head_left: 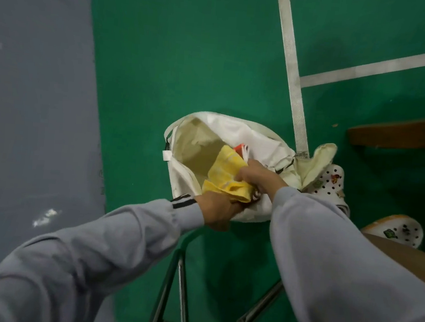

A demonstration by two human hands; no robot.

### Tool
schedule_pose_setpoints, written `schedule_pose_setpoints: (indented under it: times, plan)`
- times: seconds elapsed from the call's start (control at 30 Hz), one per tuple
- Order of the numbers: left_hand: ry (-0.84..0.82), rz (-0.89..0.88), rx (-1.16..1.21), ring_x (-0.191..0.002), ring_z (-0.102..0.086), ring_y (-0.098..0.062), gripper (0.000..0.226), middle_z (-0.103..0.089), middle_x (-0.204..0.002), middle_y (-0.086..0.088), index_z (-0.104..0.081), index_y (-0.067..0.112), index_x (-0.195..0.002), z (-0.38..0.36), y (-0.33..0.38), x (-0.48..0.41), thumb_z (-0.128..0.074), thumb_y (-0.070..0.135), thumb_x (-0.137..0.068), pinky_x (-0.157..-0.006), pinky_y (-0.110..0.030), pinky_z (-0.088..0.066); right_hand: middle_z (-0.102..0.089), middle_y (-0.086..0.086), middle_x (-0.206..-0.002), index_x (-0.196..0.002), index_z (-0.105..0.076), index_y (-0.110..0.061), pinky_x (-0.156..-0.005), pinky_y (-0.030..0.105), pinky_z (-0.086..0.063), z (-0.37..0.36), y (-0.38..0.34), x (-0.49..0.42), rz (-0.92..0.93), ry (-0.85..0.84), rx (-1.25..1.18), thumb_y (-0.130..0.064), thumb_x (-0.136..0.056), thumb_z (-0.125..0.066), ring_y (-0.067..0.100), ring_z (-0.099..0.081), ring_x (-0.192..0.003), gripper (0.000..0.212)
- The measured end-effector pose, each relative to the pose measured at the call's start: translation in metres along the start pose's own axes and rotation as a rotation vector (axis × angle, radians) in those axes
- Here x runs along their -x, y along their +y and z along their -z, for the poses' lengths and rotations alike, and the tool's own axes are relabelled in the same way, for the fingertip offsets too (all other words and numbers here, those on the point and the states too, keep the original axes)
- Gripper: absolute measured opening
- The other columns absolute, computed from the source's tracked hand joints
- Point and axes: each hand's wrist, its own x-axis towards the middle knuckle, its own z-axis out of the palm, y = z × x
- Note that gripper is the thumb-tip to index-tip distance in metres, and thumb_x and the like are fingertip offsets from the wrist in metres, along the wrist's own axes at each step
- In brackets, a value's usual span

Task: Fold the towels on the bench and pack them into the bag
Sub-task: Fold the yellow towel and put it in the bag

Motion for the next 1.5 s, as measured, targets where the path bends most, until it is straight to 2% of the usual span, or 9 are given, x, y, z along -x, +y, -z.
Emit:
schedule_pose_setpoints:
  times: [0.2,0.37,0.57,0.63,0.77,0.97,1.1,1.3,1.5]
  plan:
    - [-0.256,0.188,0.468,-0.105,-0.059,-0.030,0.049,-0.068,-0.121,-0.009,-0.067,0.011,-0.124,0.029,-0.041,0.001,-0.041,0.048,-0.105,-0.098,-0.040,-0.046,-0.059,0.002,-0.128,-0.142,-0.047,-0.031,-0.104,0.045,-0.045,-0.025,-0.002,-0.002,0.116,0.265,-0.122,-0.061,-0.092,-0.056,0.031,-0.056,-0.114,0.059]
    - [-0.196,0.472,0.505,-0.088,-0.065,-0.027,0.034,-0.072,-0.085,-0.001,-0.073,0.015,-0.081,0.014,-0.097,-0.019,-0.056,0.040,-0.098,-0.083,-0.035,-0.050,-0.053,0.015,-0.138,-0.140,-0.043,-0.033,-0.101,0.050,-0.044,-0.041,-0.003,-0.009,0.045,0.397,0.097,-0.024,-0.091,-0.053,0.043,-0.052,-0.126,0.051]
    - [-0.248,0.603,0.121,-0.132,-0.053,-0.032,0.046,-0.055,-0.143,-0.012,-0.054,0.007,-0.140,-0.021,-0.110,-0.024,-0.055,0.030,-0.101,-0.092,-0.033,-0.044,-0.061,0.006,-0.124,-0.138,-0.054,-0.024,-0.090,0.034,-0.046,-0.054,-0.029,-0.003,0.151,0.159,-0.322,-0.036,-0.094,-0.064,0.035,-0.059,-0.116,0.046]
    - [-0.241,0.649,0.115,-0.141,-0.044,-0.031,0.048,-0.049,-0.149,-0.010,-0.048,0.009,-0.147,-0.018,-0.102,-0.016,-0.042,0.035,-0.107,-0.113,-0.040,-0.038,-0.066,0.008,-0.116,-0.133,-0.058,-0.018,-0.093,0.043,-0.054,-0.063,-0.038,-0.006,0.163,0.017,-0.384,-0.009,-0.086,-0.064,0.036,-0.063,-0.113,0.048]
    - [-0.107,0.823,0.160,-0.139,-0.048,-0.028,0.038,-0.054,-0.146,-0.009,-0.056,0.010,-0.140,-0.007,-0.089,-0.005,-0.041,0.026,-0.109,-0.115,-0.042,-0.037,-0.070,0.013,-0.116,-0.134,-0.055,-0.014,-0.087,0.051,-0.059,-0.071,-0.049,-0.017,0.138,-0.185,-0.574,0.001,-0.086,-0.068,0.036,-0.068,-0.108,0.052]
    - [-0.046,0.726,0.010,-0.115,-0.066,-0.025,0.024,-0.069,-0.124,-0.004,-0.070,0.017,-0.115,0.003,-0.062,0.002,-0.050,0.015,-0.102,-0.091,-0.033,-0.052,-0.041,0.012,-0.151,-0.159,-0.008,-0.016,-0.107,0.043,-0.043,-0.077,-0.006,-0.059,-0.023,0.092,0.021,-0.061,-0.067,-0.083,0.035,-0.047,-0.134,0.127]
    - [-0.111,0.705,0.093,-0.120,-0.064,-0.027,0.033,-0.065,-0.132,-0.005,-0.061,0.018,-0.132,0.006,-0.066,-0.005,-0.055,0.019,-0.099,-0.096,-0.039,-0.050,-0.058,0.011,-0.133,-0.146,-0.039,-0.016,-0.092,0.040,-0.050,-0.050,-0.004,-0.055,-0.034,0.070,0.037,-0.032,-0.085,-0.072,0.032,-0.059,-0.112,0.071]
    - [-0.274,0.495,0.030,-0.137,-0.048,-0.034,0.074,-0.041,-0.155,-0.004,-0.015,0.035,-0.161,-0.015,-0.095,-0.042,-0.055,0.043,-0.100,-0.105,-0.048,-0.049,-0.060,0.012,-0.126,-0.134,-0.049,-0.013,-0.084,0.038,-0.049,-0.034,-0.014,-0.055,0.029,0.054,0.176,-0.017,-0.091,-0.053,0.032,-0.060,-0.107,0.043]
    - [0.035,0.373,-0.104,-0.153,-0.003,-0.044,0.079,0.000,-0.170,0.001,-0.025,0.033,-0.159,-0.020,-0.091,-0.091,-0.058,0.060,-0.092,-0.105,-0.065,-0.038,-0.061,0.011,-0.132,-0.145,-0.043,-0.026,-0.087,0.042,-0.053,-0.023,-0.025,-0.021,0.111,-0.134,0.501,-0.023,-0.079,-0.074,0.031,-0.061,-0.106,0.073]
